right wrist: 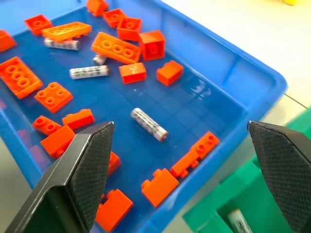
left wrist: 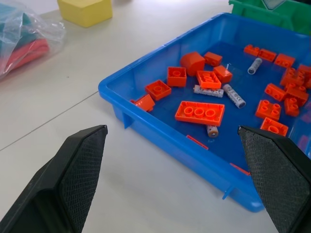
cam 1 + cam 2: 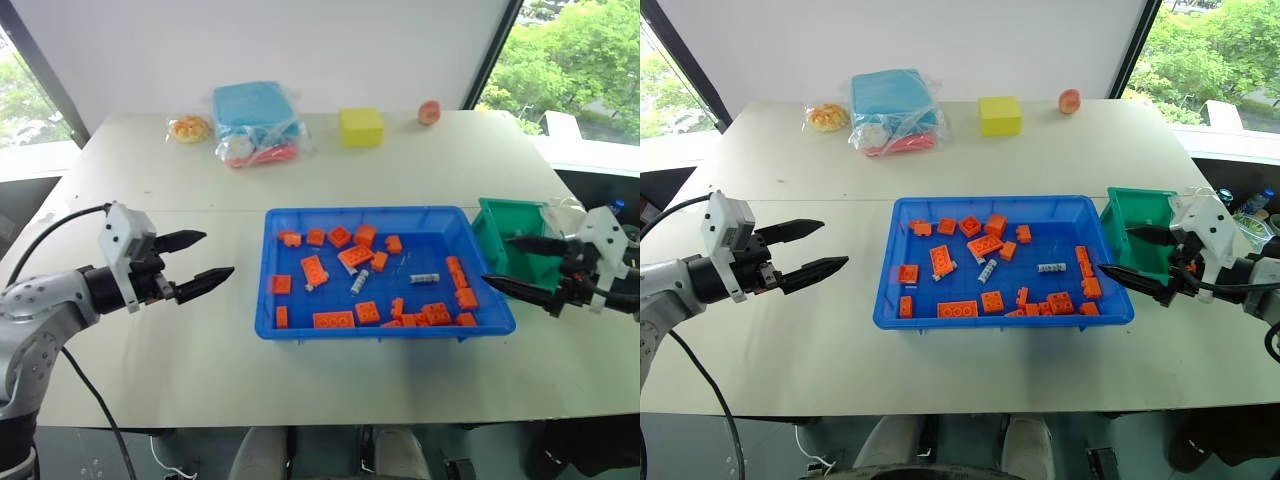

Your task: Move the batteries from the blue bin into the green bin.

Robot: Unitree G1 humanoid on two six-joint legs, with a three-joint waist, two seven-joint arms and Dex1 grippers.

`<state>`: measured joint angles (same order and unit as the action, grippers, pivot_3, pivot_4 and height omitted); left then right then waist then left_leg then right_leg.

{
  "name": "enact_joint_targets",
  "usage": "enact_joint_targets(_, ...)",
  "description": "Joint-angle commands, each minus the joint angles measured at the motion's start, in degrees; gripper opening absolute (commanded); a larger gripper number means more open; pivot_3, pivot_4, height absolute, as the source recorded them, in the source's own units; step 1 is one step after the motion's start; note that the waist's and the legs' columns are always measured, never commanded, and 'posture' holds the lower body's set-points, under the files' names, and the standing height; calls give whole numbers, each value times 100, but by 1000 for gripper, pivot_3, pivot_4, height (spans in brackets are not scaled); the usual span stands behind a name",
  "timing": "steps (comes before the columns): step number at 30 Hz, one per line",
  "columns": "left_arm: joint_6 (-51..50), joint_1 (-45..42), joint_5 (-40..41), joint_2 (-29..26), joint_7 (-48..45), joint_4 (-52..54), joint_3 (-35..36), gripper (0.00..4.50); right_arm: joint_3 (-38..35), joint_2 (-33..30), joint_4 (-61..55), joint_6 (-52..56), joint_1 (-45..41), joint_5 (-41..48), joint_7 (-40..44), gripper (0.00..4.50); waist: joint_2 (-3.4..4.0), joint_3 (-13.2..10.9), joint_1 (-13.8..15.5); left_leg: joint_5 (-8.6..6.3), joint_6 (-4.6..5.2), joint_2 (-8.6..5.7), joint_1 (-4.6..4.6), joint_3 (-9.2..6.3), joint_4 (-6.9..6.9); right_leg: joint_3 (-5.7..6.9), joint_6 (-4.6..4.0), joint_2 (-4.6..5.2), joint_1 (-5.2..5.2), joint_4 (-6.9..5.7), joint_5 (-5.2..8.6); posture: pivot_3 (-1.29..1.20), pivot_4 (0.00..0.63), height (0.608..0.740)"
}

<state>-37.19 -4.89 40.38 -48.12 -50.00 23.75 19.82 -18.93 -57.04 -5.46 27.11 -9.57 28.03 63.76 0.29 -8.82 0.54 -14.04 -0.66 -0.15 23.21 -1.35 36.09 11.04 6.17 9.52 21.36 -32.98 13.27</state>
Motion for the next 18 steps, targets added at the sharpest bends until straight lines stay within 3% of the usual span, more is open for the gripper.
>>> enact_joint_targets(1, -19, 14, 218, -100, -186, 288, 48, 4500, 611, 69, 193, -375, -928, -237, 184, 4470, -3, -1, -14, 0, 0, 0, 4, 0, -1, 0, 0, 0, 0, -3, 0, 0, 150, 704)
enact_joint_targets(9, 93, 32, 206, -911, -1473, 371, -389, 4500, 2817, 1639, 1312, -1996, -3119, -1669, 416, 4470, -23, 7, -25, 12, 14, 3, 12, 23, -12, -13, 6, -6, 73, -40, -4, 0, 150, 704)
enact_joint_targets(14, 160, -408, 99, -1065, -1685, 159, -627, 4500, 3248, 2409, 1661, -962, -3393, -1363, 692, 4470, -20, 3, 36, 17, 16, -1, 17, 36, 0, -96, 11, -34, 91, -63, -10, 0, 150, 704)
enact_joint_targets(18, 94, -577, 114, -980, -1598, 225, -739, 4500, 3488, 2682, 1791, -1274, -3229, -1583, 800, 4470, -32, 10, 14, 18, 14, 0, 14, 35, 6, -182, 9, -86, 86, -50, -15, 0, 150, 704)
